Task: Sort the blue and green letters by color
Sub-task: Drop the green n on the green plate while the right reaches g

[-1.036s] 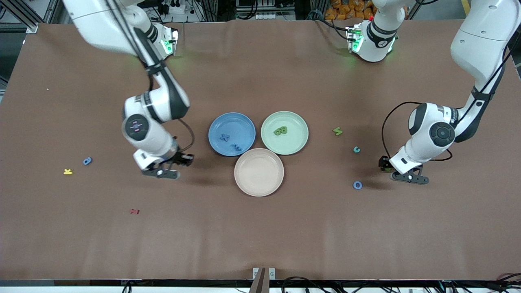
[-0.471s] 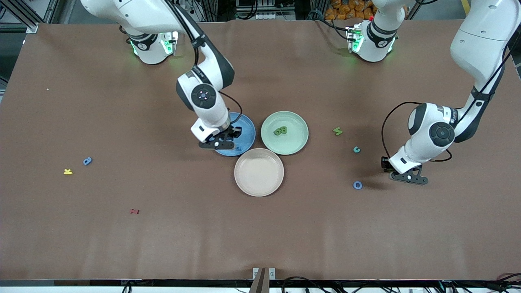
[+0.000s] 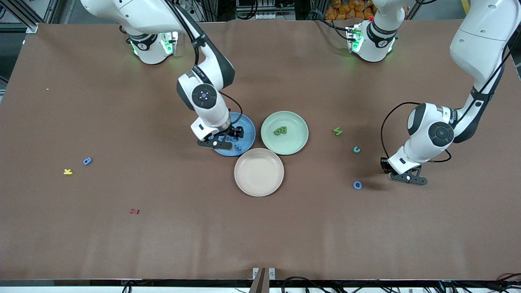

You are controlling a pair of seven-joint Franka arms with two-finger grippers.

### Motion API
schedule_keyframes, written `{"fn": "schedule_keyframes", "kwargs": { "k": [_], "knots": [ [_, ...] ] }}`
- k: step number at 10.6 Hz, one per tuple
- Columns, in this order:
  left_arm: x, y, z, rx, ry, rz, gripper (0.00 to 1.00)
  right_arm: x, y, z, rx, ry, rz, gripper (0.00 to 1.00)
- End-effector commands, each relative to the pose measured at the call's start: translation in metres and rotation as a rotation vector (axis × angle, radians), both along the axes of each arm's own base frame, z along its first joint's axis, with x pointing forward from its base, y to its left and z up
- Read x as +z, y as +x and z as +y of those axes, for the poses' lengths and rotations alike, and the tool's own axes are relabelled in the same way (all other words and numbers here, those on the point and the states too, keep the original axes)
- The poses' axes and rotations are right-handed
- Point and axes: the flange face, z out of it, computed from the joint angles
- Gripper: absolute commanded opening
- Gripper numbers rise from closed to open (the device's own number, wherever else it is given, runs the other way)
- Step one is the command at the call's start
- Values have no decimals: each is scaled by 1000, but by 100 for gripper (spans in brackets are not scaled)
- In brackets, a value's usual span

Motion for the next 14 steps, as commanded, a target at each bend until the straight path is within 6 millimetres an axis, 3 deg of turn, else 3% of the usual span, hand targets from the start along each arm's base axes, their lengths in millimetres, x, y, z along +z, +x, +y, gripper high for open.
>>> {"fn": "schedule_keyframes", "kwargs": {
  "k": [1, 3, 5, 8, 12, 14],
  "knots": [
    [42, 5, -46, -45, -9, -57, 0, 11, 41, -76, -4, -7, 32, 100],
    [67, 5, -87, -40, -43, -83, 0, 19, 74, -149, 59, 2, 32, 100],
    [86, -1, -140, 7, -97, -93, 0, 25, 98, -224, 66, -16, 21, 100],
    [108, -25, -217, 87, -166, -75, 0, 23, 115, -333, -30, -52, 21, 100],
    [127, -68, -318, 156, -198, -38, 0, 29, 115, -442, -253, -101, 6, 100],
    [126, -98, -360, 184, -193, -9, 0, 33, 112, -479, -470, -128, -21, 100]
  ]
}}
